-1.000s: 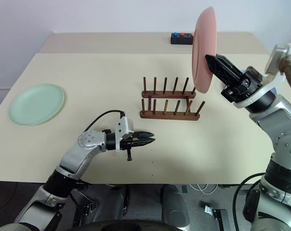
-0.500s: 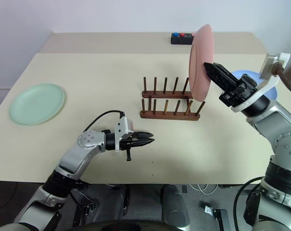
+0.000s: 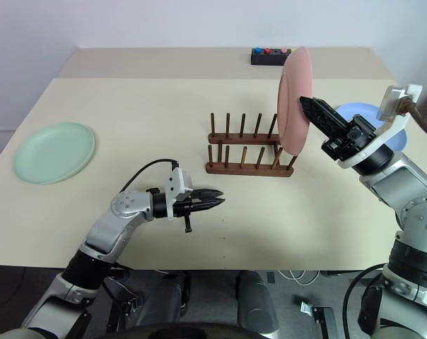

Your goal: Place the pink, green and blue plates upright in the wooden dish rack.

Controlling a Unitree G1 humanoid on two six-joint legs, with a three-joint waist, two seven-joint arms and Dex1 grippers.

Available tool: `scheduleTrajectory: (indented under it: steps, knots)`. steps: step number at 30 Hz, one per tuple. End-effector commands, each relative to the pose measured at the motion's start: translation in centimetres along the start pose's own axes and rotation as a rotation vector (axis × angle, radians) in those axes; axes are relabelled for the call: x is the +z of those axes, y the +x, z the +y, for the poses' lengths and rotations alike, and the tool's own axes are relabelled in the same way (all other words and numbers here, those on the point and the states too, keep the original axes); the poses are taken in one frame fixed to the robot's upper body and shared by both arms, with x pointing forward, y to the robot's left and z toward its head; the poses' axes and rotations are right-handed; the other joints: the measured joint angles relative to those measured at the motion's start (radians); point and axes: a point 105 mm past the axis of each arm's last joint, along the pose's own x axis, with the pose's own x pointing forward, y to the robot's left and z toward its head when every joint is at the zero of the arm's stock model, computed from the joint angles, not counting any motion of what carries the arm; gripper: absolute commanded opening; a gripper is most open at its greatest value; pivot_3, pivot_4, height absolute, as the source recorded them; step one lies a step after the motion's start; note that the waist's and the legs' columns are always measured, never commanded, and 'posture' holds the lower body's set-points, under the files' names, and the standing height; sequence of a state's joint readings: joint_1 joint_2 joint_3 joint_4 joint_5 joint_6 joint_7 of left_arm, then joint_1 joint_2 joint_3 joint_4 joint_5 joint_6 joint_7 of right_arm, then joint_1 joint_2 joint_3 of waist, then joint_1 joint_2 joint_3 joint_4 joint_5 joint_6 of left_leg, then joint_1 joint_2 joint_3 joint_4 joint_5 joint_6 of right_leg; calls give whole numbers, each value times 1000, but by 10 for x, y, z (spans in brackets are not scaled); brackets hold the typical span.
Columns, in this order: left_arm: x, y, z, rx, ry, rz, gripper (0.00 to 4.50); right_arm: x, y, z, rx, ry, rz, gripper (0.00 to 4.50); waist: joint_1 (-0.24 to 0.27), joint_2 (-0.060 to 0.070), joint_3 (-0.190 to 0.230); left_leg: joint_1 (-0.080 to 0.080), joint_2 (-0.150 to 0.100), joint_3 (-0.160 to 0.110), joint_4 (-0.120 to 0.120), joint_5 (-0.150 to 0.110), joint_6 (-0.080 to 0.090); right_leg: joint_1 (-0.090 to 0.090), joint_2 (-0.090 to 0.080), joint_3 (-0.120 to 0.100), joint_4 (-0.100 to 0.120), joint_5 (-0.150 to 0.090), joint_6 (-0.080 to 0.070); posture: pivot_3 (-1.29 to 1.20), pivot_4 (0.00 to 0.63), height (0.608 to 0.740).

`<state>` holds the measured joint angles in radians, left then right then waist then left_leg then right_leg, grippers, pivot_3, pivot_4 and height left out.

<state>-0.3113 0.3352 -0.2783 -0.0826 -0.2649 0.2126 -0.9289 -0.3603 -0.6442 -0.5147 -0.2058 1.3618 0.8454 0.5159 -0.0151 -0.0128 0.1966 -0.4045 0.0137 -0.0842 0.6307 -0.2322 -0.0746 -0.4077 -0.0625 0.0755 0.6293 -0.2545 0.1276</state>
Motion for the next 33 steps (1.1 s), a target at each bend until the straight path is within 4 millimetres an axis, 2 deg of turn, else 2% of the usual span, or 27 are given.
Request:
scheduleTrajectory:
  steps: [1, 12, 15, 22, 24, 29, 33]
  knots:
    - [23, -1, 10, 49, 38, -95, 657, 5, -2, 4, 23, 12, -30, 88, 0, 0, 0, 0, 0, 0, 0, 0, 0, 0, 0, 0, 0, 0, 0, 0, 150, 730]
    - [24, -1, 11, 60, 45, -103, 657, 2, -7, -5, -4, 41, -33, 88, 0, 0, 0, 0, 0, 0, 0, 0, 0, 0, 0, 0, 0, 0, 0, 0, 150, 730]
    - [24, -1, 10, 60, 46, -102, 657, 2, -8, -5, -7, 39, -33, 958, 0, 0, 0, 0, 0, 0, 0, 0, 0, 0, 0, 0, 0, 0, 0, 0, 150, 730]
    - [23, 0, 9, 55, 46, -99, 657, 5, -9, -15, -71, -12, -39, 4440, 0, 0, 0, 0, 0, 0, 0, 0, 0, 0, 0, 0, 0, 0, 1, 0, 150, 730]
    - [23, 0, 9, 54, 46, -100, 657, 12, -11, -19, -100, -59, -64, 4440, 0, 0, 0, 0, 0, 0, 0, 0, 0, 0, 0, 0, 0, 0, 1, 0, 150, 730]
    - [22, 0, 9, 54, 46, -99, 657, 47, -22, -36, -219, -216, -189, 4440, 0, 0, 0, 0, 0, 0, 0, 0, 0, 0, 0, 0, 0, 0, 1, 0, 150, 730]
    - [23, -1, 10, 59, 44, -99, 657, 76, -29, -34, -259, -330, -265, 4440, 0, 0, 0, 0, 0, 0, 0, 0, 0, 0, 0, 0, 0, 1, 1, 0, 150, 730]
